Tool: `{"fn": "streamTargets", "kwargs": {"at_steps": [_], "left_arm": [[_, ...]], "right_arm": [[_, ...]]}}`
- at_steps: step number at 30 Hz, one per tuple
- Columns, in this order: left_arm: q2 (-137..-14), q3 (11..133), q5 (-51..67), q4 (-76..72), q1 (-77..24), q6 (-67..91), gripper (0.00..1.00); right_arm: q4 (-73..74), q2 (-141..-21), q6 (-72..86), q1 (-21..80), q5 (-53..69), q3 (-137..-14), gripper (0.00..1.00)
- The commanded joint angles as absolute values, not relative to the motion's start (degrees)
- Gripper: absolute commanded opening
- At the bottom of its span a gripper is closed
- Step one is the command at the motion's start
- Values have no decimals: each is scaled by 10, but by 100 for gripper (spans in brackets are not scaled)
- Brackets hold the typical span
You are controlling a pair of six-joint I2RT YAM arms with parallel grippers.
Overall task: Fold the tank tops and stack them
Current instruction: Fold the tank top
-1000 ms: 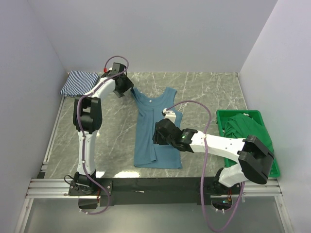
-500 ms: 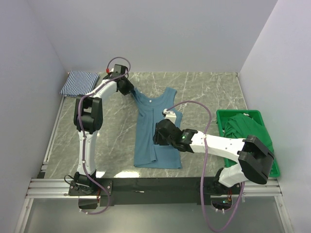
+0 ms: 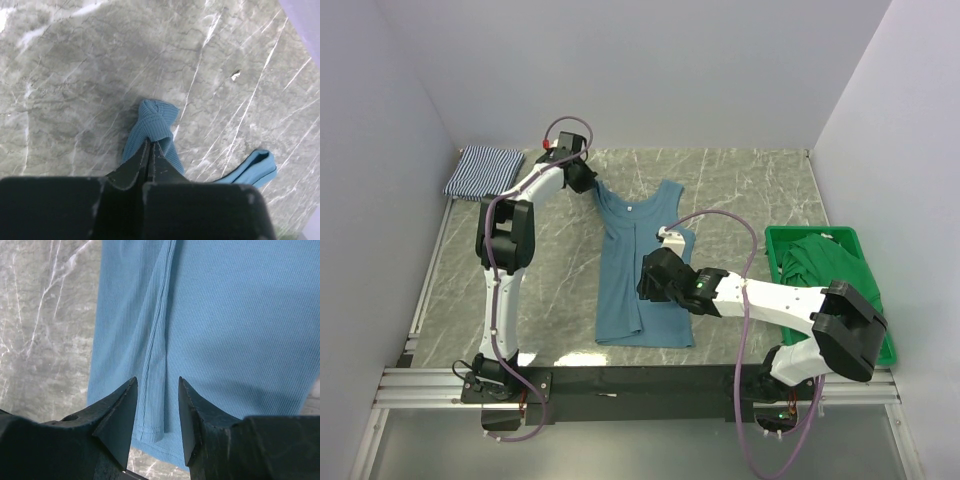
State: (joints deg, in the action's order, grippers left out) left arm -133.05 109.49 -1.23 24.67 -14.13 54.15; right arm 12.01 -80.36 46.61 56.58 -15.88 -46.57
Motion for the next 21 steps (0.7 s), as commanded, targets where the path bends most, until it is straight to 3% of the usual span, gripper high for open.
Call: {"fn": "streamTargets", "kwargs": {"at_steps": [1, 13, 14, 15, 17, 18, 19, 21], "left_arm": [[-1313, 1117, -4, 231, -147, 535, 1], [-1316, 1139, -4, 245, -151, 533, 1], [-1315, 1138, -4, 250, -151, 533, 6], [-1310, 1133, -5, 250, -151, 533, 19], [-1299, 1118, -5, 237, -151, 533, 35], [-1293, 1109, -4, 233, -153, 533, 35], [-1279, 1096, -6, 230, -152, 533, 44], [-1267, 1086, -7, 223, -152, 528, 50]], "right_arm": [[102, -794, 470, 562, -171, -462, 45], [88, -802, 473, 572, -163, -462, 45], [88, -802, 473, 573, -162, -462, 45], [88, -802, 472, 574, -162, -462, 45], [87, -805, 472, 574, -161, -462, 45], [87, -806, 472, 575, -161, -462, 45], [86, -807, 472, 576, -161, -462, 45], [84, -809, 473, 577, -159, -462, 45]]}}
